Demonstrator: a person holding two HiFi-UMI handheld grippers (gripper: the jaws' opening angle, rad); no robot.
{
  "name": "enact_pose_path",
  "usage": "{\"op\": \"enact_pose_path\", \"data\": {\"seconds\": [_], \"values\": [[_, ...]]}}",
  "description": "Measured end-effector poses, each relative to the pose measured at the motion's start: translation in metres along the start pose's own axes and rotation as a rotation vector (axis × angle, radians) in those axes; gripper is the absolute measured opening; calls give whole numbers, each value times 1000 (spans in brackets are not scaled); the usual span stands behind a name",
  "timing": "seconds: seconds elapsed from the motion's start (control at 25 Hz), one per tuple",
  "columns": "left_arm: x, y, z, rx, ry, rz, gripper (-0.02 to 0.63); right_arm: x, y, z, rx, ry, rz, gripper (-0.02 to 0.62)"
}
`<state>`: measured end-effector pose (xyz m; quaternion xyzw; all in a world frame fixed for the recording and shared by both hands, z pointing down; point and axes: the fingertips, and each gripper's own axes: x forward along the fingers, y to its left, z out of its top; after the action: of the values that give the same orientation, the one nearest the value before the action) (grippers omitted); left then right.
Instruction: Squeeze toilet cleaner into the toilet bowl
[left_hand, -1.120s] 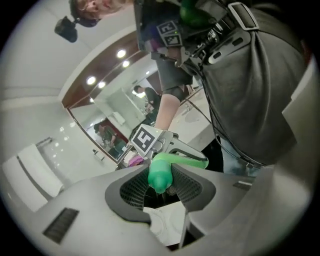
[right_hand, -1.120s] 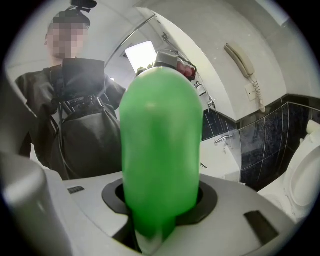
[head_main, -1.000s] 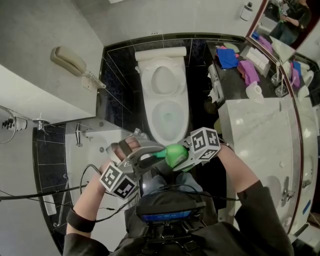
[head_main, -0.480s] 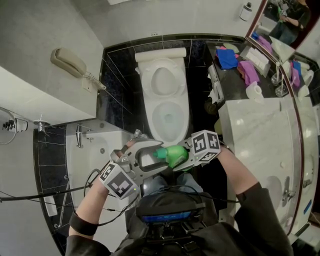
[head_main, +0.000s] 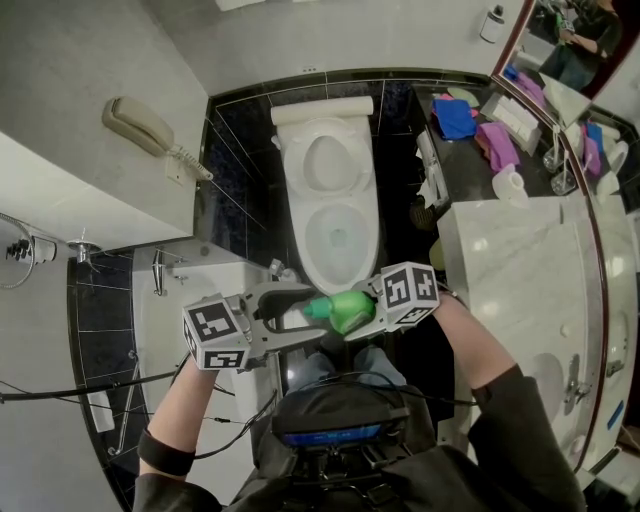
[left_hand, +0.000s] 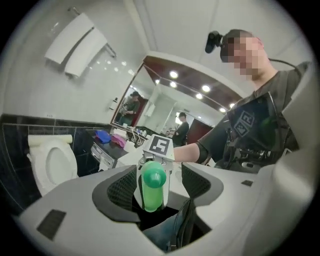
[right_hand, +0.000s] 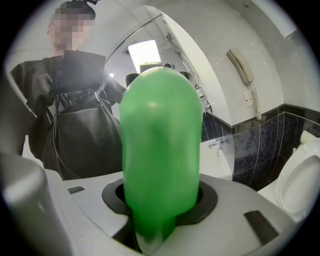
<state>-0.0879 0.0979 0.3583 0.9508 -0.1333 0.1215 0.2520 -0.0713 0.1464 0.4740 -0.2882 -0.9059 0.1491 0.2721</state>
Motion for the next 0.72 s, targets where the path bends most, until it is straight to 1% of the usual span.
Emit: {"op": "enact_pose_path", "data": {"seconds": [0.08, 0.16, 0.24, 0.32, 0.48, 0.52, 0.6, 0.68, 0.72], "values": [[0, 1, 1, -53, -11, -5, 287, 0, -5, -4, -9, 13, -20, 190], [2, 2, 0, -82, -16, -4, 284, 2, -9, -9, -20, 36, -40, 190], [3, 4, -1, -82, -20, 10, 216, 2, -9, -7, -19, 51, -50, 190], [2, 8, -2, -72, -23, 37, 129, 2, -10, -6, -20, 62, -71, 190], [1, 9, -8, -52, -6, 50, 132, 0, -20, -11, -62, 117, -146, 190], [1, 9, -10, -33, 6, 54, 133, -1, -21, -12, -64, 135, -155, 190], [2, 9, -14, 46, 51, 68, 133, -1, -17, -12, -40, 157, -142, 190], [4, 4, -15, 168, 114, 90, 133, 2, -17, -17, -19, 157, -119, 190], [7, 1, -14, 252, 147, 101, 133, 4, -17, -19, -7, 147, -107, 190]]}}
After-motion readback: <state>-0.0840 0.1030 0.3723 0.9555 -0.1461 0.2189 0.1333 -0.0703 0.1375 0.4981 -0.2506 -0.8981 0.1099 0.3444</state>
